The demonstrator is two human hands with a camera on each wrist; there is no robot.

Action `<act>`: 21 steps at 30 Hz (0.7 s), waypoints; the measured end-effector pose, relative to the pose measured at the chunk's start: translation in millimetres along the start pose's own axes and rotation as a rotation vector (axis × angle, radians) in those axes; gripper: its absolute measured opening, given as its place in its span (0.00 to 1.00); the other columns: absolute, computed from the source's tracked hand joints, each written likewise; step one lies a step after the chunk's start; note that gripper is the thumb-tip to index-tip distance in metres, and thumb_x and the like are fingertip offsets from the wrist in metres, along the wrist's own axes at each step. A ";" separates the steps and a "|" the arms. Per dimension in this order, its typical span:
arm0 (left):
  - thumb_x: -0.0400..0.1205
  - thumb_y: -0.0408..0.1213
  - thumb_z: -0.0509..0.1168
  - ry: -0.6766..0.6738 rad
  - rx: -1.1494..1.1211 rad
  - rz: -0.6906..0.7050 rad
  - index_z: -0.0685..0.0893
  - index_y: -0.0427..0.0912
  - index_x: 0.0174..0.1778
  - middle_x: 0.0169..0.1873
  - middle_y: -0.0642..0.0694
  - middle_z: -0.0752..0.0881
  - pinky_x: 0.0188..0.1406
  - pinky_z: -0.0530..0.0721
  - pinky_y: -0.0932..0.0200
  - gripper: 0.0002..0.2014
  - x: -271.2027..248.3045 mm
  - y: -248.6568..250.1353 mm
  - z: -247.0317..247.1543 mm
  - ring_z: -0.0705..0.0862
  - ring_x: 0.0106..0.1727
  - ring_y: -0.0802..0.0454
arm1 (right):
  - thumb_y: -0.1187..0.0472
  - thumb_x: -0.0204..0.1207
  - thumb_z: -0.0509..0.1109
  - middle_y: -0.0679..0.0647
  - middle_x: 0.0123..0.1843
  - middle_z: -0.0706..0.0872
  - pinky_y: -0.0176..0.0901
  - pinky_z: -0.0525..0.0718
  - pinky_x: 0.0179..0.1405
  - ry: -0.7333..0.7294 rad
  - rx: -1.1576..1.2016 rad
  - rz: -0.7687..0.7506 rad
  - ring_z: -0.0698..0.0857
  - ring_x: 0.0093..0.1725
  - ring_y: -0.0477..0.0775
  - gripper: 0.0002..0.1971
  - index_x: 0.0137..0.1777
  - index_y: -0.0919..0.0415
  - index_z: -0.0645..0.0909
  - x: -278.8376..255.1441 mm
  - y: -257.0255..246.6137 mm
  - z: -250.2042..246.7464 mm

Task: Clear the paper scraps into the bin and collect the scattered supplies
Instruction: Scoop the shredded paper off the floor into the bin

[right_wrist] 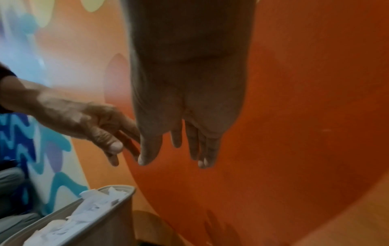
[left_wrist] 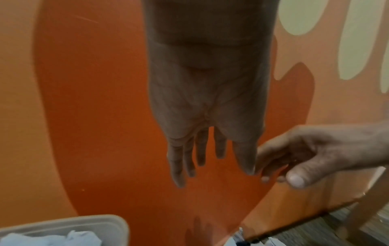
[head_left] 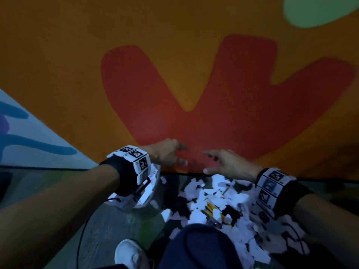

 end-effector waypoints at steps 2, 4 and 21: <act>0.80 0.54 0.71 -0.014 -0.017 0.018 0.76 0.47 0.78 0.71 0.44 0.83 0.58 0.74 0.66 0.31 12.1 25.0 12.9 0.83 0.67 0.48 | 0.36 0.74 0.73 0.54 0.76 0.79 0.44 0.75 0.65 0.049 0.001 0.072 0.79 0.73 0.52 0.41 0.83 0.50 0.66 -30.3 22.6 -11.3; 0.81 0.55 0.71 -0.002 -0.035 0.025 0.75 0.47 0.79 0.72 0.42 0.81 0.60 0.75 0.64 0.32 24.2 46.3 23.9 0.82 0.69 0.46 | 0.35 0.74 0.72 0.57 0.72 0.82 0.46 0.76 0.67 0.058 0.022 0.146 0.78 0.74 0.52 0.41 0.83 0.51 0.66 -54.9 44.1 -15.1; 0.72 0.70 0.71 -0.109 -0.269 -0.103 0.70 0.42 0.80 0.75 0.41 0.72 0.72 0.77 0.46 0.47 165.6 42.3 218.2 0.75 0.75 0.40 | 0.43 0.71 0.79 0.55 0.79 0.73 0.46 0.77 0.71 -0.037 0.287 0.671 0.75 0.75 0.55 0.43 0.82 0.56 0.66 -95.7 271.0 118.9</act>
Point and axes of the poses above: each hand's wrist, its own x-axis towards the middle knuckle, its own z-axis out of the palm, y = z × x, the point moved 3 cm from there along x, towards the middle knuckle
